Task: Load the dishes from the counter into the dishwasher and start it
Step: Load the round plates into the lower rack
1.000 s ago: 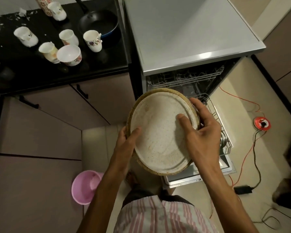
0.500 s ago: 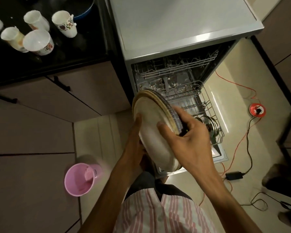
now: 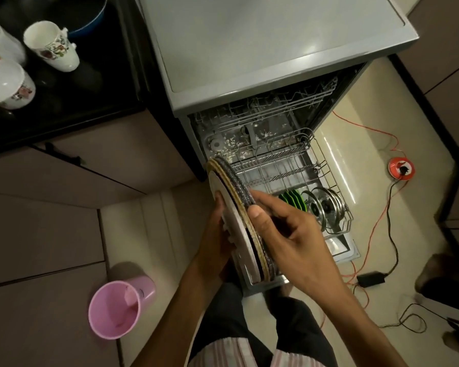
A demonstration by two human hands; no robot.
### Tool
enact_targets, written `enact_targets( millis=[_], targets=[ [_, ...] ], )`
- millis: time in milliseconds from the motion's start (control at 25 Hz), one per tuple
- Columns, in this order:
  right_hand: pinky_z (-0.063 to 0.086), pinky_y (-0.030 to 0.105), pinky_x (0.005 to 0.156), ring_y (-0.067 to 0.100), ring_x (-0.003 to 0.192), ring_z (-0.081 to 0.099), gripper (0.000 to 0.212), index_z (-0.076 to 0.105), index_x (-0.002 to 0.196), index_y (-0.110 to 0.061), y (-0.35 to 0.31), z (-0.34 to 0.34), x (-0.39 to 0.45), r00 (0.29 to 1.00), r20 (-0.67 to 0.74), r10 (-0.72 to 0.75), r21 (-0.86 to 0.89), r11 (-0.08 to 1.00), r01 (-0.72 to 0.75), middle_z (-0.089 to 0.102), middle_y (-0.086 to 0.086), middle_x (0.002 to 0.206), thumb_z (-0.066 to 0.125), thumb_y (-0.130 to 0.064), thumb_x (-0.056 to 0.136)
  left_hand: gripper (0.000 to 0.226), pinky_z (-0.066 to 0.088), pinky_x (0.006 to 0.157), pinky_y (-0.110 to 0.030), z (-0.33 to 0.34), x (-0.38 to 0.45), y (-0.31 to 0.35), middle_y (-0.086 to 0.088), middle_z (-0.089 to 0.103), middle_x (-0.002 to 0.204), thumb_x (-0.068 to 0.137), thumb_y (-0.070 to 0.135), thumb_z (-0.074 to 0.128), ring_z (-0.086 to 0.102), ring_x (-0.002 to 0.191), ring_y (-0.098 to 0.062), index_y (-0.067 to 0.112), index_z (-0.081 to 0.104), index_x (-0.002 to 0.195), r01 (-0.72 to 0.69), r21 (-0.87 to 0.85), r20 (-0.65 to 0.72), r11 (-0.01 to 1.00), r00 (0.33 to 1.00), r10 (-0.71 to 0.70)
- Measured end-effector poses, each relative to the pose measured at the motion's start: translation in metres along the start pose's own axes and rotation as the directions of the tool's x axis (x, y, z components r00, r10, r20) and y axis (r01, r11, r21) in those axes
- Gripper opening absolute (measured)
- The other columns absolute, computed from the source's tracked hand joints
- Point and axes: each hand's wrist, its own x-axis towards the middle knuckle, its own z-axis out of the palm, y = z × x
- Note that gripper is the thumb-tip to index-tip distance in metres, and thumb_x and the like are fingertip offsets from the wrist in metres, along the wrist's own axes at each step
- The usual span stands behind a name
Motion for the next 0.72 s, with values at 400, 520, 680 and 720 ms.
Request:
enact_targets(
  millis=[400,520,680,720],
  targets=[
    [0.055,0.032,0.062,0.007,0.066,0.063,0.030,0.032,0.121,-0.044,0.096,-0.063,0.055,0.970,0.240,0.043,-0.398,0.916,0.058,0.066,-0.005,0.084,0.029,-0.053,0.092,0.040,0.034,0.076,-0.043,-0.011,0.113,-0.122,-0.017,0.036,0.096,0.103,0.049,0.036,0.037,0.085,-0.029,0.012,0.044,0.116,0.064,-0.193,-0.043,0.979,0.996,-0.074],
    [0.057,0.041,0.061,0.012,0.063,0.064,0.028,0.022,0.120,-0.047,0.134,-0.075,0.075,0.958,0.277,0.076,-0.434,0.899,0.054,0.068,0.005,0.090,0.027,-0.046,0.092,0.040,0.037,0.073,-0.041,-0.010,0.150,-0.154,-0.012,0.038,0.083,0.106,0.039,0.028,0.041,0.078,-0.024,0.010,0.055,0.102,0.077,-0.209,-0.011,0.975,0.997,-0.081],
    [0.051,0.029,0.041,0.006,0.042,0.048,0.039,0.025,0.125,-0.039,0.183,-0.088,0.091,0.952,0.305,-0.042,-0.516,0.832,0.202,0.045,-0.008,0.060,0.046,-0.017,0.101,0.044,0.038,0.066,-0.038,-0.014,0.190,-0.186,-0.016,0.045,0.080,0.107,0.038,0.029,0.044,0.075,-0.026,0.011,0.058,0.088,0.074,-0.160,-0.037,0.984,0.996,-0.081],
    [0.049,0.023,0.037,0.002,0.038,0.043,0.043,0.030,0.126,-0.034,0.194,-0.089,0.095,0.949,0.304,-0.089,-0.553,0.794,0.251,0.039,-0.012,0.058,0.052,-0.011,0.097,0.043,0.038,0.067,-0.039,-0.016,0.200,-0.191,-0.018,0.046,0.087,0.106,0.041,0.031,0.044,0.079,-0.027,0.011,0.058,0.092,0.070,-0.150,-0.053,0.986,0.996,-0.079]
  ],
)
